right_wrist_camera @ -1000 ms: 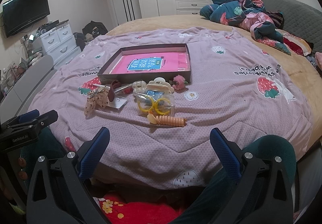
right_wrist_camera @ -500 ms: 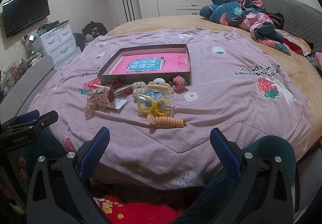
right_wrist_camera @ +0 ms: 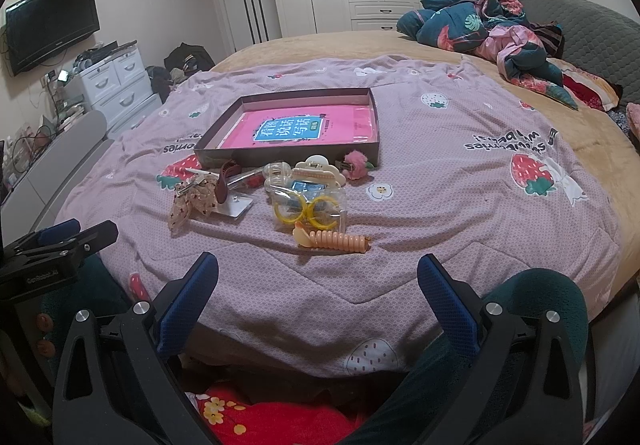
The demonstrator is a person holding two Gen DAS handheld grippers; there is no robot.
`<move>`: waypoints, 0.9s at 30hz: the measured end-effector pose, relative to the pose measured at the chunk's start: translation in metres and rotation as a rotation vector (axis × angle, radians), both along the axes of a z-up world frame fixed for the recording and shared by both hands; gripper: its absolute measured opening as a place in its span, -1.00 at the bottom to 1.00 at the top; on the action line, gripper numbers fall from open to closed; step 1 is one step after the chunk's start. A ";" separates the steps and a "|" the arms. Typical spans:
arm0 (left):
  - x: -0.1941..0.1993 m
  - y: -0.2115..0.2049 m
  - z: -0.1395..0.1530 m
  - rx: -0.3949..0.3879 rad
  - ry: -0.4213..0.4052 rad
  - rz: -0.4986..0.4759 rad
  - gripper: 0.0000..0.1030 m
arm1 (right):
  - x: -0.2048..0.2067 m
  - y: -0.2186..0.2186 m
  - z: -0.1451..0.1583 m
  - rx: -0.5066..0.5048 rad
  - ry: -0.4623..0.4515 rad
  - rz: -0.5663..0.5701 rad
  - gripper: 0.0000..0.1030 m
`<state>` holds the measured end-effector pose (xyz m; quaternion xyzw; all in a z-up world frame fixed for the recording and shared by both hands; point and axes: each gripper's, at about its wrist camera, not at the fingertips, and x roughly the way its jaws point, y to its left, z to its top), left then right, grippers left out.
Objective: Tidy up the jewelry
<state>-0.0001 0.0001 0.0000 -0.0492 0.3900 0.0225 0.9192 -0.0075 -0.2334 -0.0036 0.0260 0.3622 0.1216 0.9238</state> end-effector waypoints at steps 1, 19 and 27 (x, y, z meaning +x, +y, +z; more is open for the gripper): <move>0.000 0.000 0.000 0.001 -0.001 -0.001 0.82 | 0.000 0.000 0.000 0.000 0.000 0.000 0.92; 0.010 0.021 0.007 -0.037 -0.010 0.029 0.82 | 0.017 0.010 0.002 0.003 0.009 0.053 0.92; 0.025 0.045 0.007 -0.062 -0.004 0.066 0.82 | 0.036 0.025 0.004 0.005 0.017 0.106 0.92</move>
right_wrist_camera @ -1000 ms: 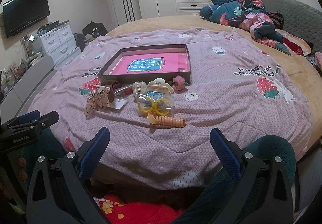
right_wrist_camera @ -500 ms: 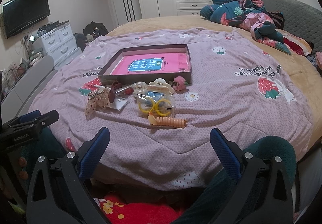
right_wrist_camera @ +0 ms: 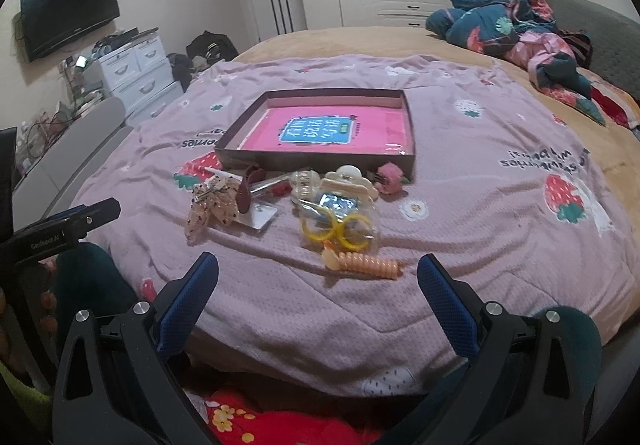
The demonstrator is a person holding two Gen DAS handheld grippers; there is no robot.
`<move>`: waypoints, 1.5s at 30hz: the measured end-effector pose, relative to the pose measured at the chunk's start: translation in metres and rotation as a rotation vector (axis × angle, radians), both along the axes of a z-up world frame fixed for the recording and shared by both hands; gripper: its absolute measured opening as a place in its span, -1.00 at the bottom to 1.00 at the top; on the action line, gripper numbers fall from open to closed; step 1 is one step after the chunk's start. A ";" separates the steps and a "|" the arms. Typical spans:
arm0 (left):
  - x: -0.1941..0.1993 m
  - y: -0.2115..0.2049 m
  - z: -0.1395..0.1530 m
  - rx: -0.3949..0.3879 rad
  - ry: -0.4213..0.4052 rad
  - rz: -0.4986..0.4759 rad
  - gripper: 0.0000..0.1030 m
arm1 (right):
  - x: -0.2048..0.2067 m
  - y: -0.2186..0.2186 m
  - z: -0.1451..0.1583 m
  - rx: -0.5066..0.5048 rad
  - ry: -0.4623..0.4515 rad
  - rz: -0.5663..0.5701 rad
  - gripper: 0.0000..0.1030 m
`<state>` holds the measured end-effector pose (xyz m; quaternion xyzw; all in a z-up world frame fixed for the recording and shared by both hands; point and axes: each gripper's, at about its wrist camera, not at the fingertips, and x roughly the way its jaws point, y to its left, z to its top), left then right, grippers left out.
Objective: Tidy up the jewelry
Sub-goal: 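Reach the left tool to the pink mesh bow clip and grasp it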
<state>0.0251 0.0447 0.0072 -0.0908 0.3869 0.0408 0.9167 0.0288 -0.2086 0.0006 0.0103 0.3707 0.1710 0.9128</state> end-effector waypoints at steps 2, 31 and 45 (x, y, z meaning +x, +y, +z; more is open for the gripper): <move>0.004 0.004 0.000 -0.004 0.002 0.007 0.82 | 0.005 0.003 0.001 -0.001 -0.007 0.008 0.92; 0.113 -0.002 -0.067 -0.156 0.199 -0.084 0.82 | 0.103 0.020 -0.081 -0.055 0.156 -0.039 0.92; 0.125 -0.006 -0.081 -0.215 0.191 -0.103 -0.36 | 0.117 0.021 -0.094 -0.017 0.167 -0.052 0.57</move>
